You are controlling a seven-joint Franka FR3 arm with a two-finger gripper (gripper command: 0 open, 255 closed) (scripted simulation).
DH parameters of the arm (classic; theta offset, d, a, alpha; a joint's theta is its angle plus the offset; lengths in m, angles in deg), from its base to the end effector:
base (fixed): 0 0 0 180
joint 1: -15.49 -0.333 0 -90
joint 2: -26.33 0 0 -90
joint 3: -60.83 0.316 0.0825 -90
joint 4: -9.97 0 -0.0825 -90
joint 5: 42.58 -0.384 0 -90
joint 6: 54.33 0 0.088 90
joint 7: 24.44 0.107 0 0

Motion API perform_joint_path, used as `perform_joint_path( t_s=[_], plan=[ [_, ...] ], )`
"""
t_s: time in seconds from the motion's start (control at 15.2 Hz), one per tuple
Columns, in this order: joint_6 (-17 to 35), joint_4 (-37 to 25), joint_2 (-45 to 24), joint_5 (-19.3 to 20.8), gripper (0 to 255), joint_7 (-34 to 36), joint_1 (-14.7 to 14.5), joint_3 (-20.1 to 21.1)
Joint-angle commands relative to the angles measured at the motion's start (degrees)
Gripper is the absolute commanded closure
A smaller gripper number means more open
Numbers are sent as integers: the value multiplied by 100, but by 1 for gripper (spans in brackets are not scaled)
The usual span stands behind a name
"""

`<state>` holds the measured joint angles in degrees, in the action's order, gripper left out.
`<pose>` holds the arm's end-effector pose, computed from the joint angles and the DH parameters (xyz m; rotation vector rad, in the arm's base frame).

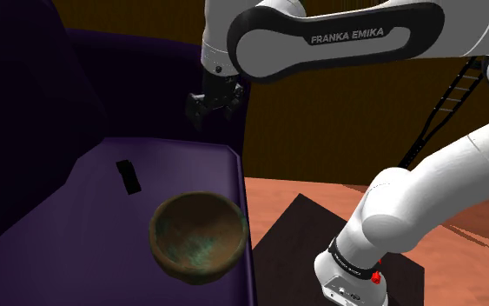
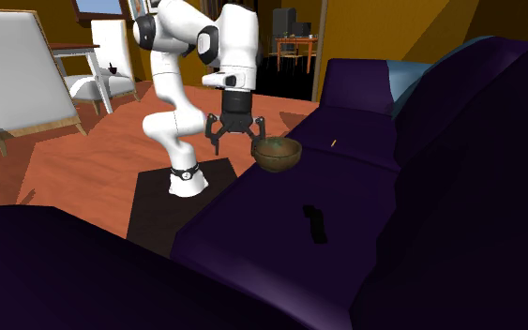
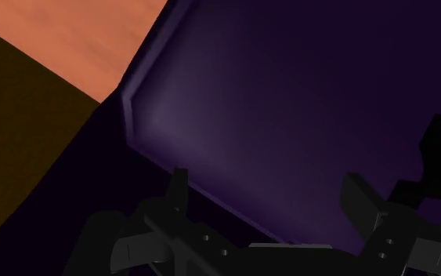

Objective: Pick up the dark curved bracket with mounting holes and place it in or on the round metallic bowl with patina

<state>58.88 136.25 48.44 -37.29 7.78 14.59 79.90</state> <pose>0.4275 0.1654 0.5416 2.9788 -0.2951 0.3213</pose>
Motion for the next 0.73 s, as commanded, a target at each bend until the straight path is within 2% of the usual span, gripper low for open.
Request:
perform_joint_path(
  t_s=[0.0, 0.4, 0.66],
  plan=[
    [126, -197, -384, 137, 0, 338, 21, 223],
    [249, -1027, -1673, 818, 0, 1442, -7, 832],
    [144, -1761, -2651, 1444, 0, 2182, -179, 1086]
  ],
)
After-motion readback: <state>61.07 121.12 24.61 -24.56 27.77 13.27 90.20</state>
